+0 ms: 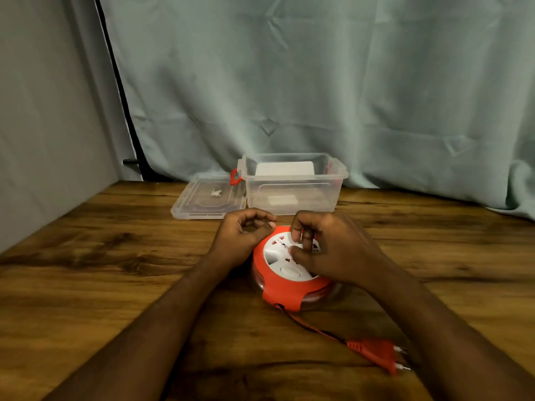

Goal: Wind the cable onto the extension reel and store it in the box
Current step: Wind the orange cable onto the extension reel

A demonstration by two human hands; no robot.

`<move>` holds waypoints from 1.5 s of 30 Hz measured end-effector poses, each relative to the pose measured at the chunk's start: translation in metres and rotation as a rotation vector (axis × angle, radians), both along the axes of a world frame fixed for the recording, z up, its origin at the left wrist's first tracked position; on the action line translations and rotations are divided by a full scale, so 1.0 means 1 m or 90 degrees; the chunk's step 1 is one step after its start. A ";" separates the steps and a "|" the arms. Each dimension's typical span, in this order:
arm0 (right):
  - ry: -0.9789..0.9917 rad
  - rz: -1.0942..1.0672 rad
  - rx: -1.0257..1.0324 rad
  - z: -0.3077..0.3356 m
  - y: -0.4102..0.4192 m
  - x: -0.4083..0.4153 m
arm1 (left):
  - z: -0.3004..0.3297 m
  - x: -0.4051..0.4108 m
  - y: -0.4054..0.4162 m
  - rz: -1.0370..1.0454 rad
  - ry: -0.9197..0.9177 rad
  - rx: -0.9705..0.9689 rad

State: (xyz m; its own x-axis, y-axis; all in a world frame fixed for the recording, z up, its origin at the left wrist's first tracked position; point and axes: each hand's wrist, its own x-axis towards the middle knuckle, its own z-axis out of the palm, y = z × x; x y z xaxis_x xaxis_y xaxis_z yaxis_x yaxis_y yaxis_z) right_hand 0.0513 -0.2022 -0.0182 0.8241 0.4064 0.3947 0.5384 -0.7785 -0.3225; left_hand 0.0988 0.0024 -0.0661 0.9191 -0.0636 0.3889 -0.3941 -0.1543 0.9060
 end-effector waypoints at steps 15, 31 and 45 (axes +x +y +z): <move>0.192 0.041 0.008 0.010 -0.021 0.004 | 0.001 -0.002 0.001 0.024 0.013 0.028; 0.053 -0.173 -0.060 -0.006 0.019 -0.004 | -0.003 0.001 -0.004 0.051 -0.028 0.032; 0.211 0.071 0.003 0.017 -0.033 0.007 | 0.001 0.001 0.002 0.022 0.011 0.030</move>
